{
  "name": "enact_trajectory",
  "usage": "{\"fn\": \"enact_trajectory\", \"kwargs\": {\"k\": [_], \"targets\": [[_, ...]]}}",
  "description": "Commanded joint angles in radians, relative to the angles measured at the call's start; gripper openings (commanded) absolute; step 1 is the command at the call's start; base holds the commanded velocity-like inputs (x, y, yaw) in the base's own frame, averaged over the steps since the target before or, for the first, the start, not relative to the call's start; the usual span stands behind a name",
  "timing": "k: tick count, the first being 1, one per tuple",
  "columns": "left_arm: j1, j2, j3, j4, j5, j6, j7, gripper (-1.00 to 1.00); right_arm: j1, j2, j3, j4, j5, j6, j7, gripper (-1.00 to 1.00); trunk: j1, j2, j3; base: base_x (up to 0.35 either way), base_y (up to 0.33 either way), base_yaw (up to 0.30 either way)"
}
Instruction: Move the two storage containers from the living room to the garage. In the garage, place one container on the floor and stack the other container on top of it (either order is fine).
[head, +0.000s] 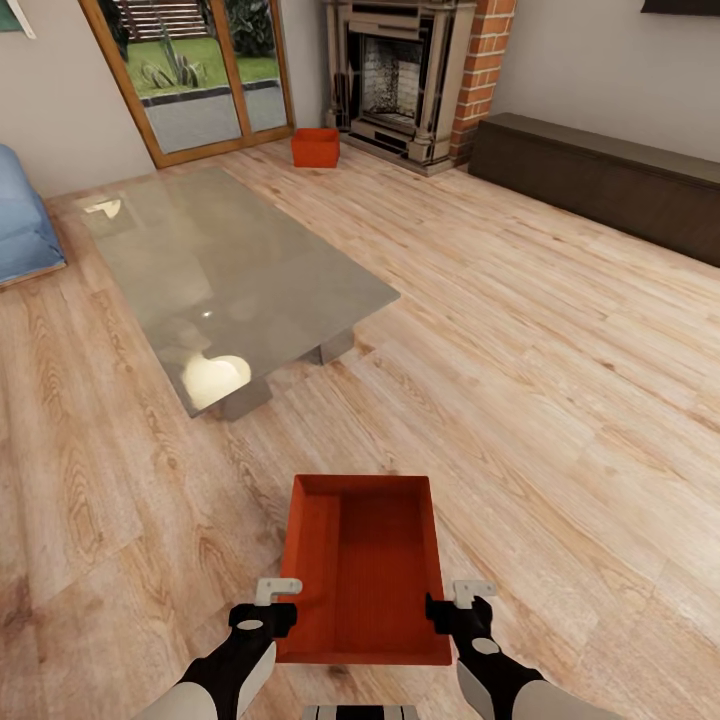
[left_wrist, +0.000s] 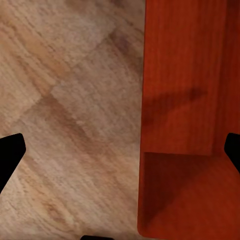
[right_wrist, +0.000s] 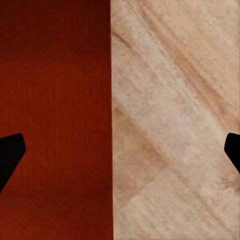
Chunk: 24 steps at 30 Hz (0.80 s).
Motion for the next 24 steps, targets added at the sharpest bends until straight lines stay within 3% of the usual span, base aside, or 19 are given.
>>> {"fn": "enact_trajectory", "kwargs": {"k": [1, 20, 24], "targets": [[0.0, 0.0, -0.003, -0.002, -0.003, 0.008, 0.005, 1.0, -0.001, 0.001, 0.006, 0.001, -0.001, -0.002, -0.005, 1.0, 0.0, 0.0, -0.001, 0.0, 0.0, 0.0], [0.0, 0.0, -0.001, -0.001, -0.002, 0.013, 0.005, 1.0, -0.001, 0.013, 0.008, 0.001, 0.0, -0.003, -0.004, 1.0, 0.0, 0.0, -0.001, 0.0, 0.0, 0.0], [0.0, 0.0, 0.0, -0.001, -0.001, 0.015, 0.005, 1.0, -0.001, 0.013, 0.008, 0.001, 0.0, -0.002, -0.004, 1.0, 0.015, -0.028, -0.013, 0.0, 0.0, 0.0]]}}
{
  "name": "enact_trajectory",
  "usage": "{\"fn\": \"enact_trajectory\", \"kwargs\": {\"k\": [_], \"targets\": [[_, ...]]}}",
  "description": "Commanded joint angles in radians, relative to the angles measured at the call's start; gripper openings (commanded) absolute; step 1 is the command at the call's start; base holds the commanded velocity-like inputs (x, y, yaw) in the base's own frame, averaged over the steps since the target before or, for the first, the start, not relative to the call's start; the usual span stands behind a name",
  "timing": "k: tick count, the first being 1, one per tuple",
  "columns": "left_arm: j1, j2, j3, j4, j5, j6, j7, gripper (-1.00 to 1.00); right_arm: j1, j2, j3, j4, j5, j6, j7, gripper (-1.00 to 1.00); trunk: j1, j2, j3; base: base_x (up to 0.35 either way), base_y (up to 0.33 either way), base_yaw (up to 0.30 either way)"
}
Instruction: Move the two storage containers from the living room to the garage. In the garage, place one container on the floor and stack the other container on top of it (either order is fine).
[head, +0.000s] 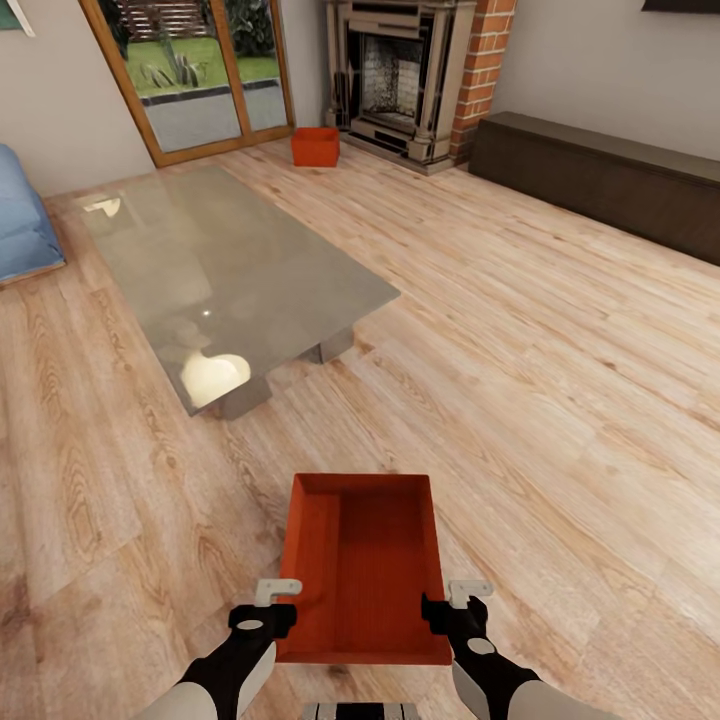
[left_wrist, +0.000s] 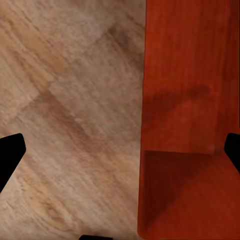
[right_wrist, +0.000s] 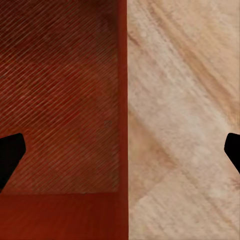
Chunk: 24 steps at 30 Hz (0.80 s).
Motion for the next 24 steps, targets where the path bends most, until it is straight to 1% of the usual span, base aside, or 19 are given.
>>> {"fn": "enact_trajectory", "kwargs": {"k": [1, 24], "targets": [[0.0, 0.0, -0.003, -0.002, -0.003, 0.007, 0.005, 1.0, -0.001, 0.0, 0.006, 0.001, -0.001, -0.002, -0.006, 1.0, 0.004, -0.007, -0.004, 0.0, 0.0, 0.0], [0.0, 0.002, -0.001, -0.002, -0.002, 0.01, 0.005, 1.0, -0.001, -0.001, 0.006, 0.001, -0.001, -0.001, -0.005, 1.0, 0.092, -0.168, -0.076, 0.0, 0.0, 0.0]]}}
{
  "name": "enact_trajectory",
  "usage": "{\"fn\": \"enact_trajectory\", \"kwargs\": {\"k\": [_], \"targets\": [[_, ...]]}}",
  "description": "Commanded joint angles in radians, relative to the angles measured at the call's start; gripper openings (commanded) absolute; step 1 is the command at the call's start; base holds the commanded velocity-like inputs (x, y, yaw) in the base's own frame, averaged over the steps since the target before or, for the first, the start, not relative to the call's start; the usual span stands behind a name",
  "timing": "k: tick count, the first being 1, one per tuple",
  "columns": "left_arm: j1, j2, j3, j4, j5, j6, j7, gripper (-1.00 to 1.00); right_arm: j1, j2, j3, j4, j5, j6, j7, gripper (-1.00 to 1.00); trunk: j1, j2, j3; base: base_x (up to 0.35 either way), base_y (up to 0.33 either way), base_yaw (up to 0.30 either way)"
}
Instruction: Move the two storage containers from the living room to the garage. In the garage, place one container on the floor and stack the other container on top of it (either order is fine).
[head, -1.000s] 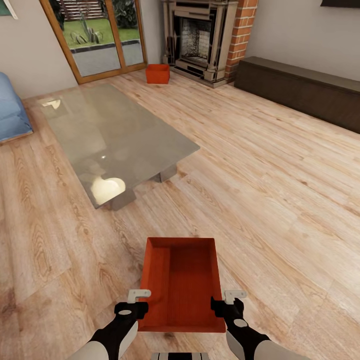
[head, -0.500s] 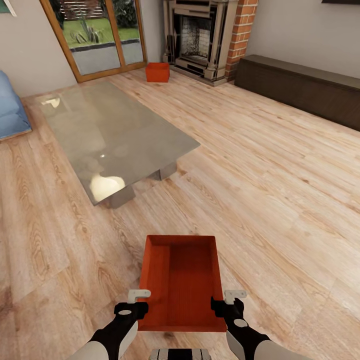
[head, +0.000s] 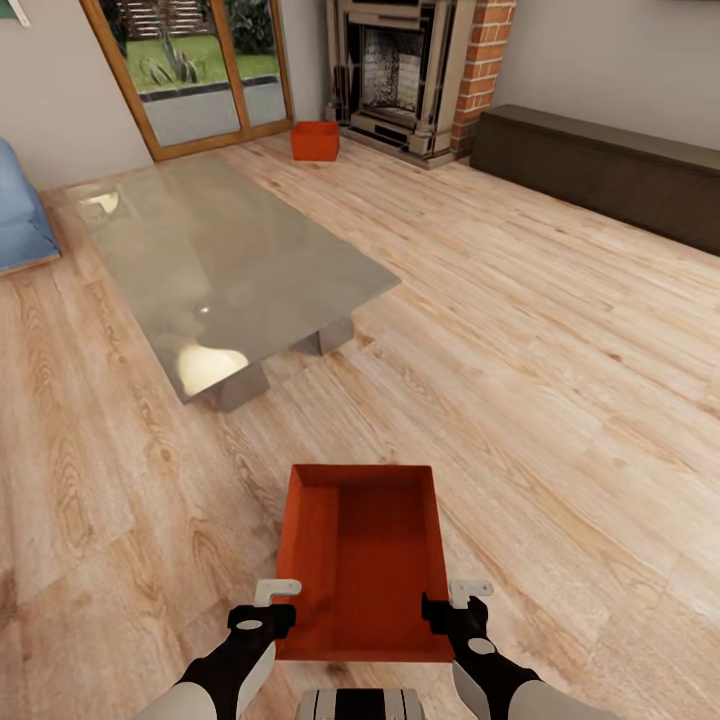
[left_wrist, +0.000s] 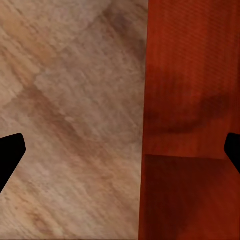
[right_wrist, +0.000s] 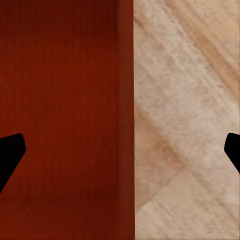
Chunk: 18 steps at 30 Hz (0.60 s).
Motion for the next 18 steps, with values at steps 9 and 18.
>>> {"fn": "enact_trajectory", "kwargs": {"k": [9, 18], "targets": [[0.0, 0.0, -0.003, -0.004, -0.003, 0.006, 0.005, 1.0, -0.001, 0.0, 0.006, 0.001, -0.001, -0.003, -0.005, 1.0, 0.008, -0.014, -0.007, 0.0, 0.0, 0.0], [0.0, 0.0, -0.002, -0.004, -0.003, 0.006, 0.005, 1.0, -0.001, 0.0, 0.006, 0.001, -0.001, -0.003, -0.005, 1.0, 0.008, -0.014, -0.007, 0.0, 0.0, 0.0]]}}
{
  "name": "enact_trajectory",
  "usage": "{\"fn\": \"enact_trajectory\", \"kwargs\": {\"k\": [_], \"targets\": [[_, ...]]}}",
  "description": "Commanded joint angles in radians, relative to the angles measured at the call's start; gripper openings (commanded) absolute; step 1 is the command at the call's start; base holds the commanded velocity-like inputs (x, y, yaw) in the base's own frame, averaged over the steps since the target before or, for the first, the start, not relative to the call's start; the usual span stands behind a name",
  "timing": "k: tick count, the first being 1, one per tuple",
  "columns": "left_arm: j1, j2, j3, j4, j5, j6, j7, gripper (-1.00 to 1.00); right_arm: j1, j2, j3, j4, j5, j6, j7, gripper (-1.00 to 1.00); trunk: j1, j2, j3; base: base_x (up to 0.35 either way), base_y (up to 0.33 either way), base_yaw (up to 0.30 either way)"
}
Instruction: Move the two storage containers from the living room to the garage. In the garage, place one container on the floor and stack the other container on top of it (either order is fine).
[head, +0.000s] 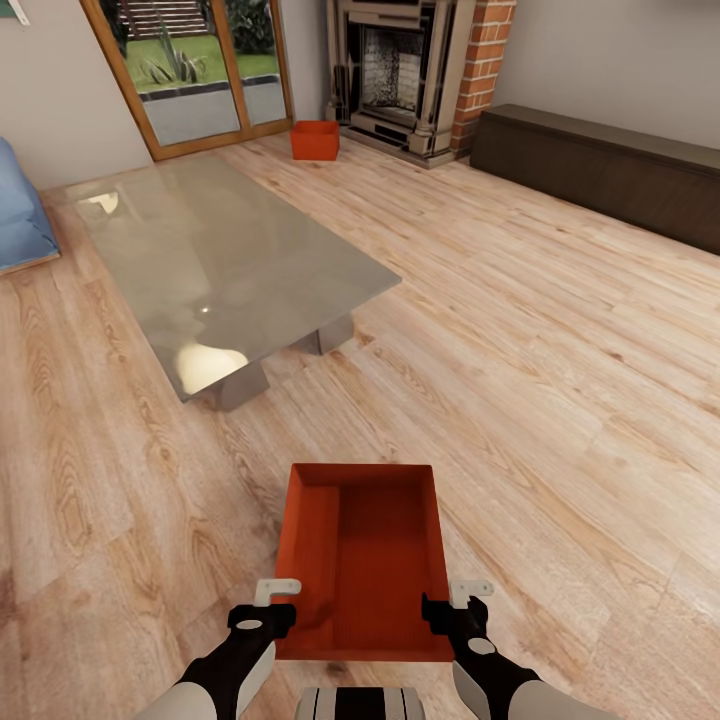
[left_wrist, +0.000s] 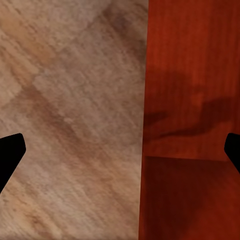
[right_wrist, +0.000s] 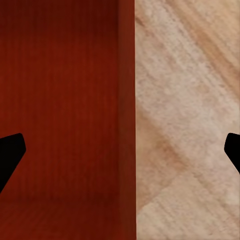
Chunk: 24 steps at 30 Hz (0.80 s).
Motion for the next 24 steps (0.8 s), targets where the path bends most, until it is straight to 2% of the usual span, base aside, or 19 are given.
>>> {"fn": "enact_trajectory", "kwargs": {"k": [1, 3, 9, 24], "targets": [[0.0, 0.0, -0.003, -0.002, -0.003, 0.007, 0.004, 1.0, -0.001, 0.0, 0.006, 0.001, -0.001, -0.002, -0.006, 1.0, 0.0, 0.0, -0.001, 0.0, 0.0, 0.0], [0.0, 0.0, -0.003, -0.002, -0.003, 0.007, 0.004, 1.0, -0.001, 0.0, 0.006, 0.001, -0.001, -0.002, -0.005, 1.0, 0.0, 0.0, -0.001, 0.0, 0.0, 0.0], [0.0, 0.0, -0.002, -0.002, -0.003, 0.007, 0.004, 1.0, -0.001, 0.0, 0.006, 0.001, -0.001, -0.002, -0.006, 1.0, 0.023, -0.042, -0.019, 0.0, 0.0, 0.0], [0.0, 0.0, -0.002, -0.002, -0.003, 0.007, 0.004, 1.0, -0.001, 0.0, 0.006, 0.001, -0.004, -0.002, -0.006, 1.0, 0.027, -0.049, -0.022, 0.0, 0.0, 0.0]]}}
